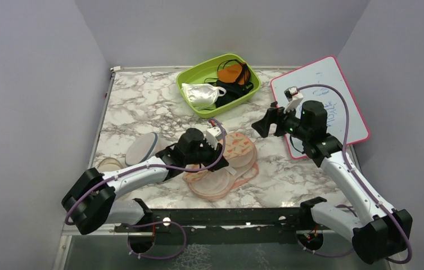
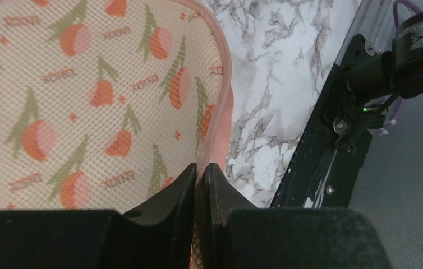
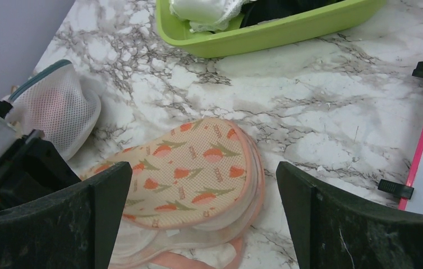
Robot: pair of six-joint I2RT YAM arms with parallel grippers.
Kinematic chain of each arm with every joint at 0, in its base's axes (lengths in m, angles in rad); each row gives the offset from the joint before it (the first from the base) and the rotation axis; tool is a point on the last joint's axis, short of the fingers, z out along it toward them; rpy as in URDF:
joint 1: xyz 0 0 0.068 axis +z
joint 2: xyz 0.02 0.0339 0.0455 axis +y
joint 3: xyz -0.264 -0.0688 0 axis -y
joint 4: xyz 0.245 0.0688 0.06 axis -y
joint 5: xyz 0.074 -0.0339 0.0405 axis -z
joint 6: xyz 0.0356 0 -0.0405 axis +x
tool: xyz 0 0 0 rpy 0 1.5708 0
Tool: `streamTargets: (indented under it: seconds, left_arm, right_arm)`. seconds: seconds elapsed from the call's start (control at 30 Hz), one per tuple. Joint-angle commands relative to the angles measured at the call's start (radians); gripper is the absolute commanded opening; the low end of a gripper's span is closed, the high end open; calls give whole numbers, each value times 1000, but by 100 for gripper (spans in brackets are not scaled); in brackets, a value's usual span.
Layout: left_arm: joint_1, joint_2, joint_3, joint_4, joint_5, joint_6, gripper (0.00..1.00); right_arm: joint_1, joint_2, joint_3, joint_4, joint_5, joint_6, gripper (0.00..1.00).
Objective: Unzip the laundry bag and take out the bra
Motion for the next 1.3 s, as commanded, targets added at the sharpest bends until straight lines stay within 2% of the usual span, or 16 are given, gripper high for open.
streamTargets:
  seconds: [0.0, 0.03, 0.17, 0.23, 0.3, 0.4, 0.47, 0.6, 0.73, 0.83, 1.0, 1.27]
  left_arm:
    - [-52, 38, -48, 146, -10, -96, 5]
    - [-63, 49, -51, 151, -23, -101, 5]
    - [-94, 88, -47, 158, -52, -95, 17]
    - [-99, 96, -40, 159, -55, -92, 29]
    - [-101, 86, -31, 158, -55, -83, 47]
    - [-101, 49, -7, 137, -77, -69, 69]
    - [-97, 18, 23, 113, -96, -51, 79]
    - [-53, -49, 146, 0, -181, 30, 91]
    - [97, -122, 309, -120, -304, 63, 98]
    - [195, -175, 428, -129, -484, 46, 99]
    - [206, -271, 533, -47, -670, 205, 99]
    - [206, -478, 531, -8, -744, 326, 99]
  right_arm:
    - [-3, -24, 21, -31, 20, -11, 100]
    - [-3, -23, 21, -32, 14, -11, 100]
    - [-3, -8, 25, -30, -14, -10, 100]
    - [-3, -1, 31, -32, -29, -9, 100]
    - [-3, 8, 43, -40, -45, -18, 100]
    - [-3, 20, 70, -65, -47, -42, 100]
    - [-4, 18, 90, -77, -46, -56, 100]
    - [-3, -13, 109, -91, -47, -75, 100]
    - [-3, -41, 173, -145, 32, -55, 100]
    - [-3, -72, 249, -195, 86, -57, 100]
    - [-3, -168, 361, -224, 175, -106, 100]
    - [-3, -285, 501, -222, 206, -142, 100]
